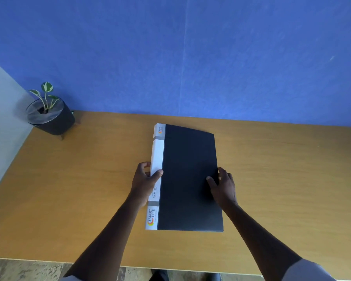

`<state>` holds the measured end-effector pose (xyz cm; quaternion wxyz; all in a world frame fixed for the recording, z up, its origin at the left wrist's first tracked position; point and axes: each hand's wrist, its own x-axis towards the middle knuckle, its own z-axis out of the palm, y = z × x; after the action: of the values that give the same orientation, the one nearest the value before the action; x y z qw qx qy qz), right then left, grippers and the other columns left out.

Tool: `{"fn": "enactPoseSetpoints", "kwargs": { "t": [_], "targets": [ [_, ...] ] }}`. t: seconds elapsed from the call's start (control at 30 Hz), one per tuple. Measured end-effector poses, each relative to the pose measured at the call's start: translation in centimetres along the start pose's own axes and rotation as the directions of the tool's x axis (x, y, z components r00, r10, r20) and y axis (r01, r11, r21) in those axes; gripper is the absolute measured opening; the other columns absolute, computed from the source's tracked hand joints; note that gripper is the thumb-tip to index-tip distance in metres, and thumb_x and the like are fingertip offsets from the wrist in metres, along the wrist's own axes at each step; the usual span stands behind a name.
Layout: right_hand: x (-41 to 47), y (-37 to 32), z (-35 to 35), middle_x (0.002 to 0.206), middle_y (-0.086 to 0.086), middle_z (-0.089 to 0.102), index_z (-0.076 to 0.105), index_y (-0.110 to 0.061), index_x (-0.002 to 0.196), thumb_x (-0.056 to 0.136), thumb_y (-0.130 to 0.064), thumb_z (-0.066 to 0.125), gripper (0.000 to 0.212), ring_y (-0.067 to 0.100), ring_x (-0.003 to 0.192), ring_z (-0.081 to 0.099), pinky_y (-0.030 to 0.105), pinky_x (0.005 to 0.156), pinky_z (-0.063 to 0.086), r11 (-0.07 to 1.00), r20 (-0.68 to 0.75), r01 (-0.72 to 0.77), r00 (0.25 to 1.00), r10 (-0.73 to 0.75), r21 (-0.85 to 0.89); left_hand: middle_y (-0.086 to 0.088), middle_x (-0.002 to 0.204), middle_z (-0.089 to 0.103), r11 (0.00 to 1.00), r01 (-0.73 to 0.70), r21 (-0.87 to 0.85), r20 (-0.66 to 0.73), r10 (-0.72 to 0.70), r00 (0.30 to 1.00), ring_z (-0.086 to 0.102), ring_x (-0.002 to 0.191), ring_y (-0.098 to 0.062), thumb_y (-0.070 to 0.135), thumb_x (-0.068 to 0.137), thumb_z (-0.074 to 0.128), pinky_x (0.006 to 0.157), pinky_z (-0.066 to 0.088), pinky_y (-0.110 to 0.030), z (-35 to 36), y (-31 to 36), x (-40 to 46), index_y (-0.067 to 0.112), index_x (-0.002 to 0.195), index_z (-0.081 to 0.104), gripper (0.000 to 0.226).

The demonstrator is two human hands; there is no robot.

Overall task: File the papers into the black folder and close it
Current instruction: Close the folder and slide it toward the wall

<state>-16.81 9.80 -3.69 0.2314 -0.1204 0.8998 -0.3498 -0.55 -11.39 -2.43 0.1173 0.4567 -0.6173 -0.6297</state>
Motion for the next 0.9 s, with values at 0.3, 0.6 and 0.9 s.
{"fn": "enactPoseSetpoints", "kwargs": {
  "t": [0.3, 0.6, 0.9],
  "targets": [
    [2.0, -6.5, 3.7, 0.125, -0.003, 0.066, 0.042, -0.026, 0.146, 0.094, -0.025, 0.065, 0.057, 0.018, 0.105, 0.065, 0.037, 0.087, 0.058, 0.974, 0.120, 0.007, 0.992, -0.034, 0.225, -0.004, 0.113, 0.070, 0.999, -0.015, 0.032, -0.020, 0.016, 1.000, 0.072, 0.090, -0.021, 0.031, 0.092, 0.069, 0.063, 0.057, -0.027, -7.1, 0.2, 3.4, 0.021, 0.136, 0.046, 0.050],
    [4.1, -10.6, 7.5, 0.116, -0.009, 0.065, 0.047, -0.028, 0.140, 0.095, -0.021, 0.065, 0.049, 0.015, 0.100, 0.067, 0.025, 0.073, 0.058, 0.975, 0.148, 0.051, 0.985, -0.085, 0.217, 0.011, 0.124, 0.059, 0.989, -0.006, 0.148, 0.006, 0.005, 1.000, 0.062, 0.110, -0.012, 0.016, 0.099, 0.058, 0.075, 0.050, -0.016, -10.4, 0.8, 7.1, 0.025, 0.151, 0.034, 0.058],
    [5.8, -11.0, 9.9, 0.122, -0.004, 0.068, 0.045, -0.031, 0.140, 0.094, -0.023, 0.066, 0.051, 0.020, 0.105, 0.068, 0.045, 0.085, 0.062, 0.986, 0.157, 0.046, 0.985, -0.071, 0.159, -0.002, 0.148, 0.051, 0.892, -0.049, 0.448, -0.064, 0.087, 0.994, 0.048, 0.136, -0.026, 0.027, 0.092, 0.067, 0.108, 0.046, -0.047, -12.0, 0.7, 11.6, 0.021, 0.151, 0.037, 0.067]
  ]
}}
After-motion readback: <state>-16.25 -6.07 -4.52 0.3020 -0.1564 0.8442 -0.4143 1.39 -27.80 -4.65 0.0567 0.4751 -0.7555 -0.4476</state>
